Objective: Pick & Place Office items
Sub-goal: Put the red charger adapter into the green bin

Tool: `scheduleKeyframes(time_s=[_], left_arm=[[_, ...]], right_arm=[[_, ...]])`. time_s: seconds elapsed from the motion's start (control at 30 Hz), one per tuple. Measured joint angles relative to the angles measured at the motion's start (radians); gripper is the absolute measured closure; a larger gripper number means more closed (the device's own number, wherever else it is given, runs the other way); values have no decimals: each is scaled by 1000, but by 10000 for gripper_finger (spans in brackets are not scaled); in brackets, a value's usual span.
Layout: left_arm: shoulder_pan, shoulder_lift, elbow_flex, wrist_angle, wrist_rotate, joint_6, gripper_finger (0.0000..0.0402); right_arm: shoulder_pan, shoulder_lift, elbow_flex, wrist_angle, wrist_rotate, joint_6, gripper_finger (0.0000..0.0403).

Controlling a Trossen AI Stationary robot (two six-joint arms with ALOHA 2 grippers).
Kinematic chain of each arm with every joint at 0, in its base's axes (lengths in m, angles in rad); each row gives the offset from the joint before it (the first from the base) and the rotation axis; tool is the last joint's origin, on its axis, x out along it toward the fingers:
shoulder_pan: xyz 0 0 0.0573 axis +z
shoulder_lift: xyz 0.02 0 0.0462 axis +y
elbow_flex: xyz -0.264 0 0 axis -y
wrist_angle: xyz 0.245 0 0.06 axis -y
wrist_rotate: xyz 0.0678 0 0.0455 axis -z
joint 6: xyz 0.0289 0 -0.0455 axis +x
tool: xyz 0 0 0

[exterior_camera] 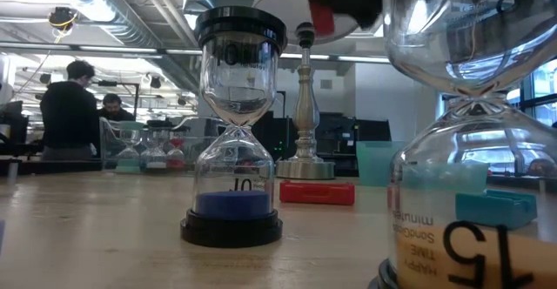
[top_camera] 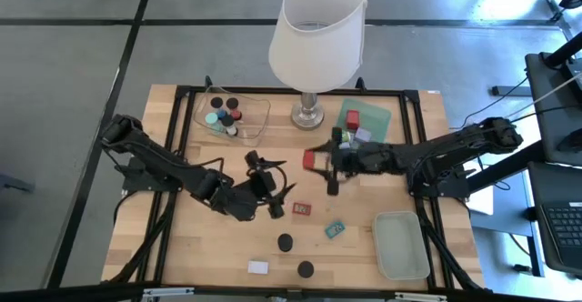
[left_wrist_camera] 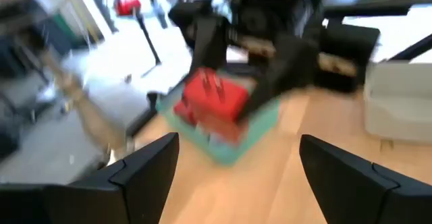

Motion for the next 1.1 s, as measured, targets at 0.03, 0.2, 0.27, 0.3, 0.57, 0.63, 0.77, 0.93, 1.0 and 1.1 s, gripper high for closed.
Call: scheduleKeyframes(time_s=[0.03,0.2,0.27,0.3,0.57,0.63,0.77,0.93,1.0,1.1], left_arm=[[1,-12,0,-63,6,-60,96],[4,-34,0,-326,6,-310,96],[4,-34,0,-407,-2,-389,96],[4,-34,0,-437,-2,-427,96],[4,-33,0,-553,-7,-554,96],[4,-33,0,-554,0,-554,96],[1,-33,0,-554,3,-557,96],[1,-33,0,-555,8,-557,96],[1,-33,0,-555,8,-557,96],[1,-32,0,-554,14,-557,96]], right_arm=[[-20,-18,0,-48,9,36,190],[-134,-98,1,-332,72,202,190],[-177,-120,1,-446,108,259,190],[-195,-123,1,-502,125,288,190],[-351,-113,0,-843,170,460,190],[-390,-111,0,-903,169,516,190],[-457,-101,0,-1002,169,590,190],[-512,-71,0,-1056,148,627,190],[-526,-49,0,-1046,116,625,190],[-537,-7,0,-1050,112,616,190]])
